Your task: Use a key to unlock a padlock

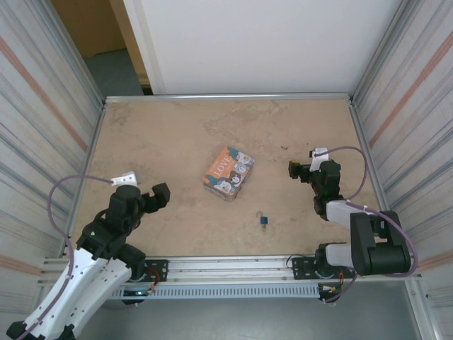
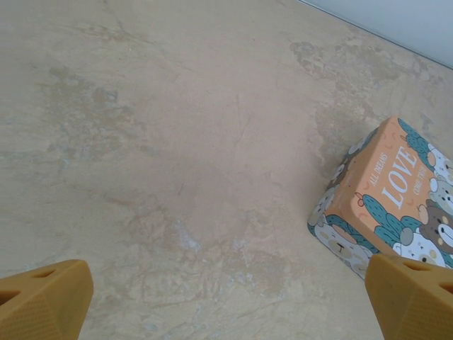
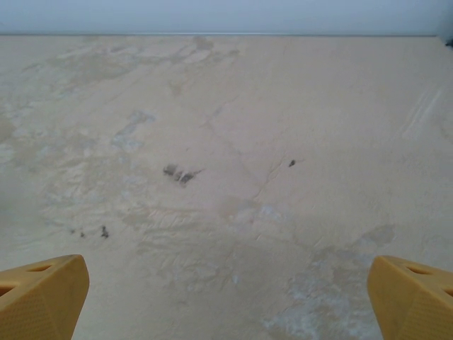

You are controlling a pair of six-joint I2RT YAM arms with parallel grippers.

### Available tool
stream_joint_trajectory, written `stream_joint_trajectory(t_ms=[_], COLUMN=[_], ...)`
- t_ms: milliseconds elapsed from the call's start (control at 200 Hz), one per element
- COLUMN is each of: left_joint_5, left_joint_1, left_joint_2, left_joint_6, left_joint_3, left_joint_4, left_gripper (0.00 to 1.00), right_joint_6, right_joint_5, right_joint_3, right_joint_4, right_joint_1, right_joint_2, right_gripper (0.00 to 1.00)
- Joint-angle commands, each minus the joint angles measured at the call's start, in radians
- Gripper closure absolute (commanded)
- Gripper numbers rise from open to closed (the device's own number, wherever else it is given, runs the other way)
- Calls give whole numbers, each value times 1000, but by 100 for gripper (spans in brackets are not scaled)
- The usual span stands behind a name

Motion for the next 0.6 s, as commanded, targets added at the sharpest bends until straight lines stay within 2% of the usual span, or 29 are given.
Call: stream_joint_trajectory(t_ms=[0,326,456,506,551,596], left_joint_5=[-62,-220,-229,-233,-242,-251], left_joint_1=[7,32,73,94,114,139], left_joint_2=[5,85,145,172,194,217], left_joint_6=[62,256,360,392,406,404], left_joint_3=[16,-32,-44,-49,-53,-56], left_joint_4=[28,208,314,354,389,415], left_gripper=[1,1,1,1,1,1], right_joint_6=[-32,34,46,65,75,79], right_joint_5=[-31,-75,-97,-89,-65,-57], right_joint_3=[-21,-45,38,108,93,100], right_joint_4=[120,353,194,50,99,73], right_joint_1=[-22,-92,-111,-123,-125,-126], right_joint_2=[51,232,236,236,243,237], right_gripper=[1,1,1,1,1,1])
